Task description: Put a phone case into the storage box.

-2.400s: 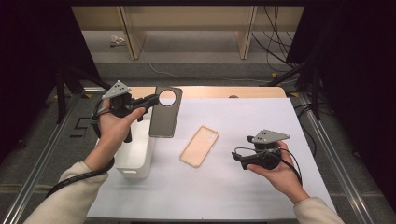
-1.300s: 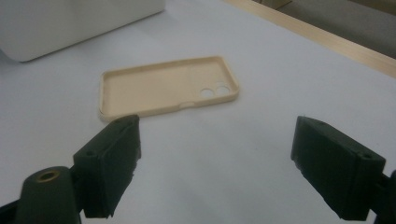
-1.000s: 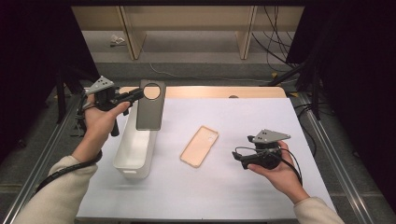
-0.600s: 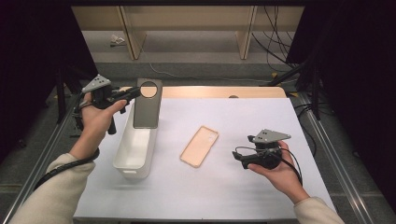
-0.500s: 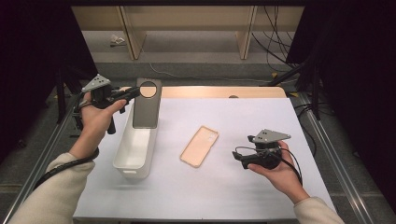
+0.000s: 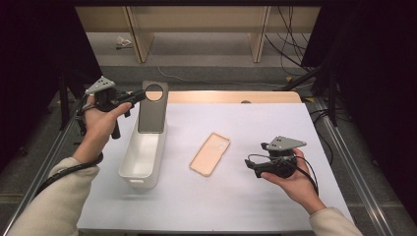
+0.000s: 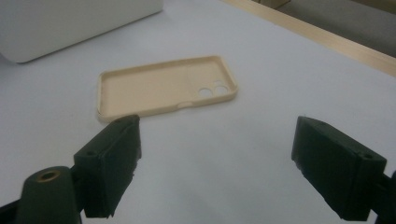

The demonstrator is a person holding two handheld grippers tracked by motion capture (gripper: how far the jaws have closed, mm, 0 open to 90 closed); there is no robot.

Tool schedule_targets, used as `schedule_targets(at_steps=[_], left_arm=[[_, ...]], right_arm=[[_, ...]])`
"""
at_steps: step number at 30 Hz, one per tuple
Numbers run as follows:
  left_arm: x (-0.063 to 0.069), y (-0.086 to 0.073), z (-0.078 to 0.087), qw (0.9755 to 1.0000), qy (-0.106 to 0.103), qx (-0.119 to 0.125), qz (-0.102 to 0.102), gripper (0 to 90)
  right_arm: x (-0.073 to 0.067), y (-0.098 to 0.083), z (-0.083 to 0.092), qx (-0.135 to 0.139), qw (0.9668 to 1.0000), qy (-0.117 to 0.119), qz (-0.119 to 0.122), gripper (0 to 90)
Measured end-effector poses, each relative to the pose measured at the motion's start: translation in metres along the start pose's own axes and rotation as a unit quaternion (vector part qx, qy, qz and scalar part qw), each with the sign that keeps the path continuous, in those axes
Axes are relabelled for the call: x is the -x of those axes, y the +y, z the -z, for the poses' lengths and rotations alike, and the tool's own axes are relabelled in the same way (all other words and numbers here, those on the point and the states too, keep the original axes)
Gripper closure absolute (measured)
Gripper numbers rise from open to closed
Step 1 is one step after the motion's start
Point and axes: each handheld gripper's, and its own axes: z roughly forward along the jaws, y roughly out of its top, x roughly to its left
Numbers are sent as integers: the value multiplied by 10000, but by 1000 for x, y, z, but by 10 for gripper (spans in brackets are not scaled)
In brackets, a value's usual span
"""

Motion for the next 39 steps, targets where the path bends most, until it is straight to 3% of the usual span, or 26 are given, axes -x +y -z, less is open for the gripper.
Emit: schedule_targets(at_steps=[39], left_arm=[[-28,-1,-19,9992,326,-230,-49,820]], right_arm=[[1,-1,0,-19,10000,4,-13,168]])
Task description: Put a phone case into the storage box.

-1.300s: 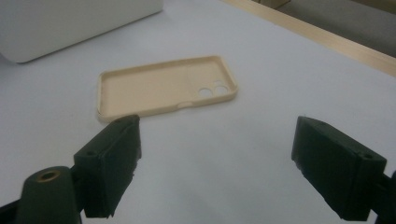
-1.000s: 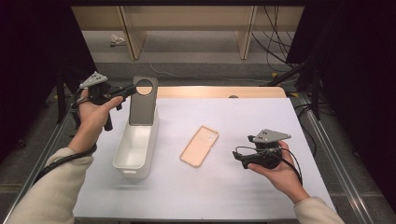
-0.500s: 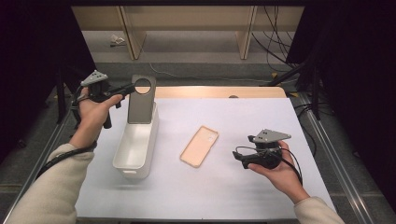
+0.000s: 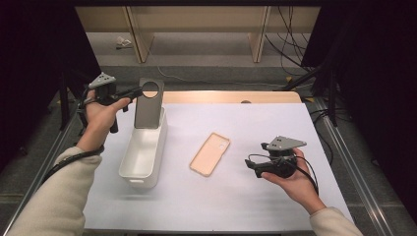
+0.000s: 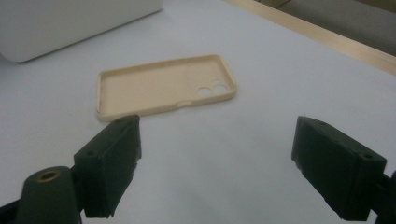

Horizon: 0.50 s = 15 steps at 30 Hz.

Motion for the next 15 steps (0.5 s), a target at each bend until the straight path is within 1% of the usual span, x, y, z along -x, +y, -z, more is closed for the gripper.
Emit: schedule_targets(at_steps=[15], left_arm=[[-5,-2,-10,10000,44,-63,-17,820]], right_arm=[[1,0,-1,6,10000,9,-3,168]])
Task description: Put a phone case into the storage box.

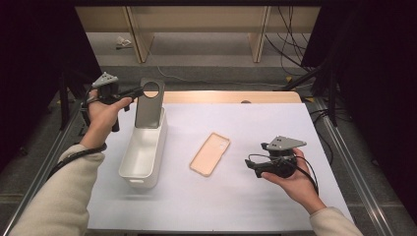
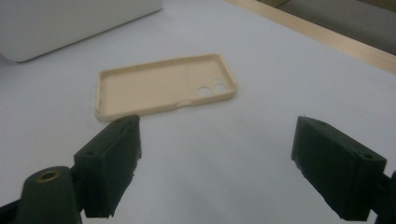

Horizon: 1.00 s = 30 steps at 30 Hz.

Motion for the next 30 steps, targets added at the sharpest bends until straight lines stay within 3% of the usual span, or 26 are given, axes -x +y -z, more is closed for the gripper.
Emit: schedule_targets(at_steps=[30], left_arm=[[-11,-16,-11,9997,181,-162,102,819]], right_arm=[[1,0,0,-9,10000,2,-10,168]])
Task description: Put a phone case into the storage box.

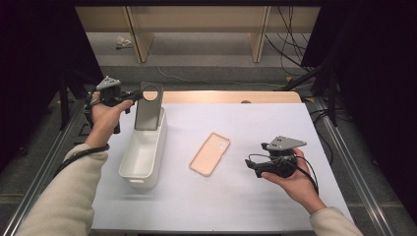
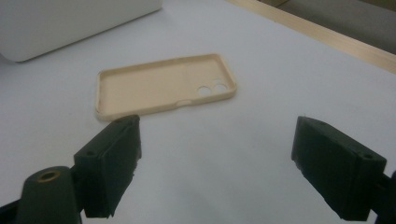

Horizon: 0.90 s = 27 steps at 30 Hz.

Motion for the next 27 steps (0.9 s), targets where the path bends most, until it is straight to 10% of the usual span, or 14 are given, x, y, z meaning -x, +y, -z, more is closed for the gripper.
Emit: schedule_targets(at_steps=[27], left_arm=[[-3,-13,-9,9999,29,-106,86,819]], right_arm=[[0,0,0,-7,10000,7,-3,168]])
